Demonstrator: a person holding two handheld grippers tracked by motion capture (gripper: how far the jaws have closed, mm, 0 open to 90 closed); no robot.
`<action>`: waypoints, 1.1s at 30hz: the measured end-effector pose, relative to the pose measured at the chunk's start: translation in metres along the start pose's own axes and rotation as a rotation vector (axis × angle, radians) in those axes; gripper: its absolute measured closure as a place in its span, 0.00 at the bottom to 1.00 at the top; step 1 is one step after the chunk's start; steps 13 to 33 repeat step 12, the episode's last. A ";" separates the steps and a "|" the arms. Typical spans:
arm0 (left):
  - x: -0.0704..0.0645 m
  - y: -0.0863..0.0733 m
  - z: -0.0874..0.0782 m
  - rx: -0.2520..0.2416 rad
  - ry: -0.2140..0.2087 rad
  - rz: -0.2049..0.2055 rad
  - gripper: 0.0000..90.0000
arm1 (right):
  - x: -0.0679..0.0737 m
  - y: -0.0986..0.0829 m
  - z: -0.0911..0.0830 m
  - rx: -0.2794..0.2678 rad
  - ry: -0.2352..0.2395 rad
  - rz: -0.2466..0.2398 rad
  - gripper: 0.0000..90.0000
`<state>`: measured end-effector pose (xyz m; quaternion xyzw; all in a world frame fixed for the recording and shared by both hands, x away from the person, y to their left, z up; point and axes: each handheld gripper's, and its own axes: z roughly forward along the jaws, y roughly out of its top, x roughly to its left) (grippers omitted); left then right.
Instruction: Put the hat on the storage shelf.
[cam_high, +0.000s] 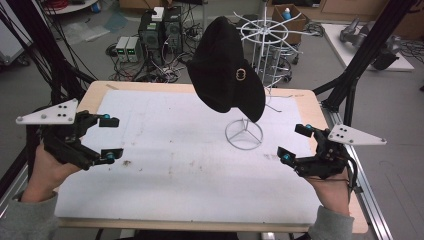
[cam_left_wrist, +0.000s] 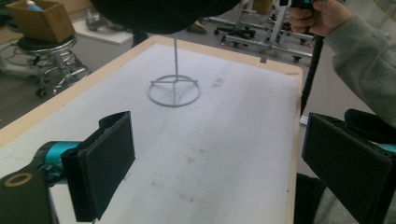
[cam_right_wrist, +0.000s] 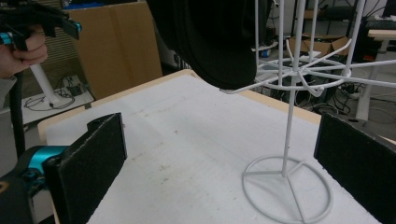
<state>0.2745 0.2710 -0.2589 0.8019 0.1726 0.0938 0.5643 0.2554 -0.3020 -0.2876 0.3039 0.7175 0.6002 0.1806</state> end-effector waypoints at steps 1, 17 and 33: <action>0.000 -0.004 -0.002 -0.007 0.002 -0.010 0.11 | 0.000 0.000 0.000 0.000 0.000 0.004 0.02; 0.010 -0.030 -0.021 -0.025 0.088 -0.050 0.11 | -0.001 -0.001 0.002 0.007 -0.040 0.002 0.02; 0.010 -0.030 -0.021 -0.025 0.088 -0.050 0.11 | -0.001 -0.001 0.002 0.007 -0.040 0.002 0.02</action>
